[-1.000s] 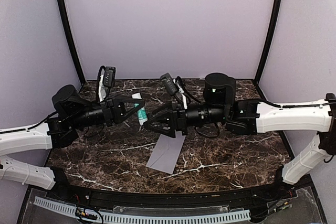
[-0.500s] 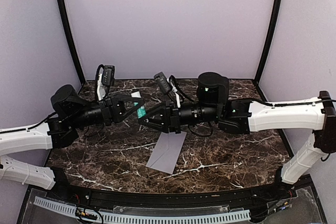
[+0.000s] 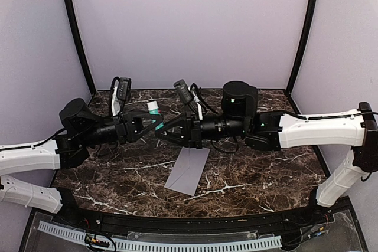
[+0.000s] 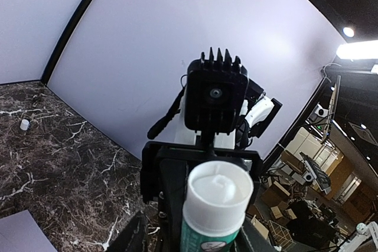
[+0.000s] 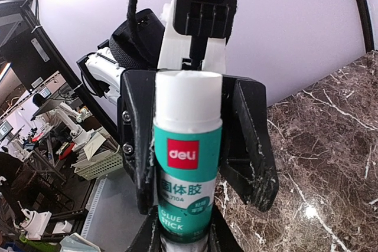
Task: Place the letter into the envelope and seal it
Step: Screw the solid glue.
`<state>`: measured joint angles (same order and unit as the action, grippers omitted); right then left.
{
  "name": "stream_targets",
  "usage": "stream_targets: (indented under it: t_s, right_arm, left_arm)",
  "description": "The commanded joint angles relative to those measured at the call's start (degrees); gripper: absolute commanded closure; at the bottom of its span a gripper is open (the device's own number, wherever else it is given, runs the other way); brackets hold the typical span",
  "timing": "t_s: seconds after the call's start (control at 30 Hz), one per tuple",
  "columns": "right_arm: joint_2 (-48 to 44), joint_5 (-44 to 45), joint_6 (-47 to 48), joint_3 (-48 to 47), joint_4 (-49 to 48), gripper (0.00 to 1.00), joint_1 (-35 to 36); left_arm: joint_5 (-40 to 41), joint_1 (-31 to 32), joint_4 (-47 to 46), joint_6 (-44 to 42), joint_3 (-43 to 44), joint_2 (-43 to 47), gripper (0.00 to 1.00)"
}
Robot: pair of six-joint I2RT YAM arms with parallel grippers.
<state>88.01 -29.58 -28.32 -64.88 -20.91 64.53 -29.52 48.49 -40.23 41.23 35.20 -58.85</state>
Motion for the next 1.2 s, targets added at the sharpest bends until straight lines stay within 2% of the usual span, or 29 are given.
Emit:
stream_targets:
  t_s: [0.0,0.17,0.83,1.03,1.1,1.17]
  right_arm:
    - [-0.05,0.53,0.00,-1.89,-3.35,0.83,0.34]
    - [0.16,0.42,-0.07,-2.01,-3.26,0.84,0.36]
    - [-1.54,3.56,0.15,-1.18,-2.99,0.84,0.35]
    - [-1.76,3.96,0.11,-0.80,-2.96,0.83,0.26]
    - [-2.10,4.30,0.10,-0.47,-2.91,0.78,0.28]
    - [-2.66,4.80,0.25,0.19,-2.70,0.72,0.20]
  left_arm:
    - [-1.54,-0.11,-1.39,1.09,-0.92,-0.53,0.58]
    - [-2.34,-0.09,-2.51,1.34,-0.48,-1.39,0.67]
    - [-3.99,-0.06,-3.09,2.89,-1.14,-2.90,0.66]
    - [-4.30,0.00,-2.58,2.58,-1.08,-2.56,0.84]
    - [-3.95,0.01,-2.10,2.23,-0.80,-2.23,0.91]
    - [-2.76,-0.07,-1.41,1.87,-0.64,-1.50,0.93]
